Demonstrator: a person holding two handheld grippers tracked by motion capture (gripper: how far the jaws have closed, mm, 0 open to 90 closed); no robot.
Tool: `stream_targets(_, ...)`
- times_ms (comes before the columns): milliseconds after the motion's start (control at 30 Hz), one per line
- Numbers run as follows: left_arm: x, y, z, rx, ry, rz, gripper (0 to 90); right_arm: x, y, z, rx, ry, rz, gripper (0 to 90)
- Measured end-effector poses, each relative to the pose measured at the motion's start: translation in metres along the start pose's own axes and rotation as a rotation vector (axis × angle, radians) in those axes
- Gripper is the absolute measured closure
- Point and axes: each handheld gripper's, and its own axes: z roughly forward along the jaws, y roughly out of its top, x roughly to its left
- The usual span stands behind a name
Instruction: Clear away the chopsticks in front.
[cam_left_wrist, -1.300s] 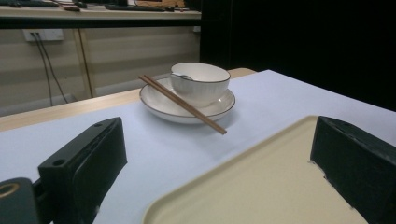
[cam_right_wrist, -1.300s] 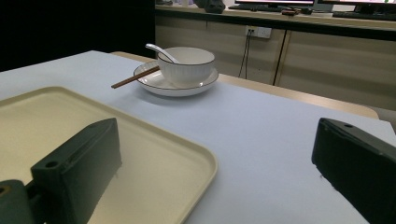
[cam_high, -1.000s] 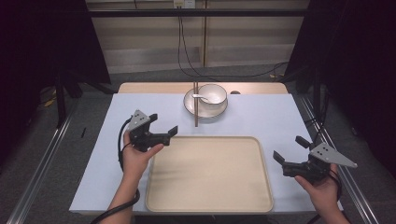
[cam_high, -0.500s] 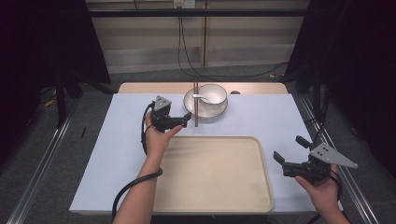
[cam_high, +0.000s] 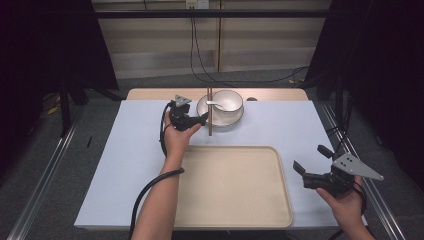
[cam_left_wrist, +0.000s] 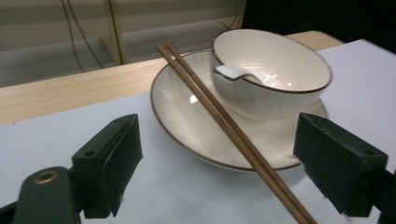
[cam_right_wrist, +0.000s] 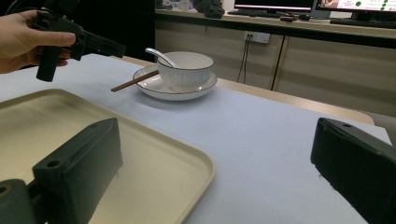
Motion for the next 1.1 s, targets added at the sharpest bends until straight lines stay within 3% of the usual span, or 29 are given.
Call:
stream_targets(100,0.001,0.001,0.006,0.03,0.021,-0.019,24.9,0.001,0.0,0.001,0.001,0.0,-0.005,1.8)
stream_targets(200,-0.001,0.001,0.013,0.049,0.026,-0.006,33.4,0.002,0.0,0.001,0.003,0.01,-0.011,1.9)
stream_targets(467,-0.008,0.004,0.032,0.112,0.047,-0.017,37.6,0.0,-0.001,0.001,0.004,0.022,-0.007,1.9)
stream_targets(600,-0.011,0.005,0.037,0.156,0.036,-0.026,46.2,0.001,-0.001,0.001,0.008,0.025,0.002,2.0)
stream_targets(700,-0.013,0.005,0.041,0.166,0.028,-0.064,52.1,0.001,-0.001,0.001,0.006,0.027,-0.002,2.0)
stream_targets(767,-0.013,0.005,0.041,0.176,0.029,-0.055,54.7,0.001,-0.001,0.001,0.01,0.022,0.0,2.0)
stream_targets(1100,-0.014,0.002,0.047,0.195,0.039,-0.096,67.7,0.001,-0.002,0.001,0.012,0.036,-0.002,2.0)
